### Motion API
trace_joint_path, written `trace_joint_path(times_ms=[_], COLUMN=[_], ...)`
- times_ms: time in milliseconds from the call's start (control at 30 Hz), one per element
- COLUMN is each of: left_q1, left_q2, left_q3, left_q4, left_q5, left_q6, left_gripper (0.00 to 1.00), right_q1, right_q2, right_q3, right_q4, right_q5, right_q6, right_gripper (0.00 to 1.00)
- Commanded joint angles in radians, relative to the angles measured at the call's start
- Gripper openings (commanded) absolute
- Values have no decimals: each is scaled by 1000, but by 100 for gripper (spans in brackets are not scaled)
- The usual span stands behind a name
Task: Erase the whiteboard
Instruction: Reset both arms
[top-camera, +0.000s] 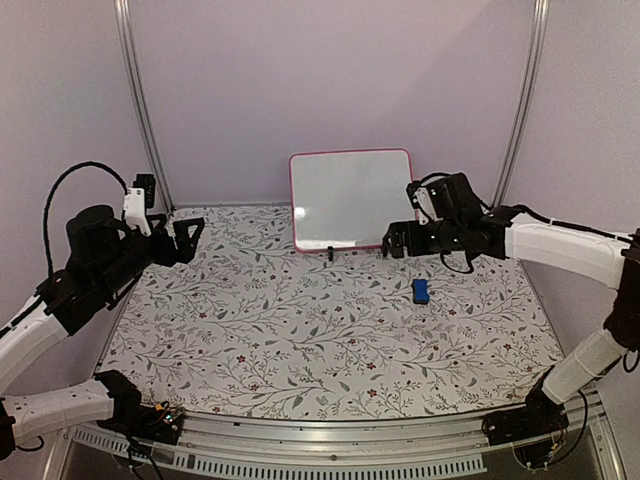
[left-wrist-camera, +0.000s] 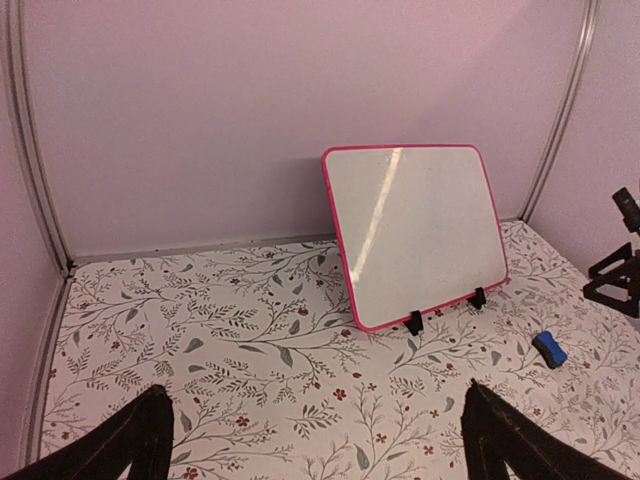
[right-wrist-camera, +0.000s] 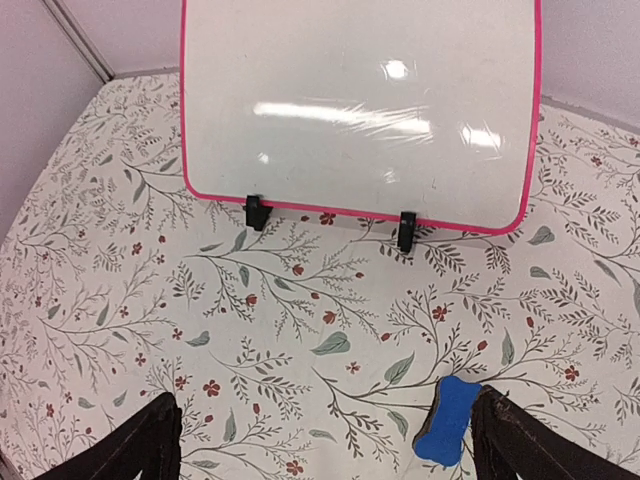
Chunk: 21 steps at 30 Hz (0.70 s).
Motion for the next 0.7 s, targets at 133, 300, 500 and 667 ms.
trace_joint_path(times_ms=[133, 300, 500, 667], left_q1=[-3, 9, 38, 68], left_q2=[1, 2, 10, 27], left_q3=[5, 5, 9, 11], left_q4=[-1, -2, -1, -1], left_q5=[-3, 1, 20, 37], left_q6=[-1, -1, -2, -4], left_gripper=[100, 100, 100, 100], right_q1=[3, 2, 3, 3], right_q2=[-377, -490, -606, -699], right_q3=[-108, -155, -232, -273], right_q4=[-9, -59, -10, 45], right_q5=[107, 205, 232, 234], right_q6=[-17, 3, -8, -55], right_gripper=[99, 99, 99, 99])
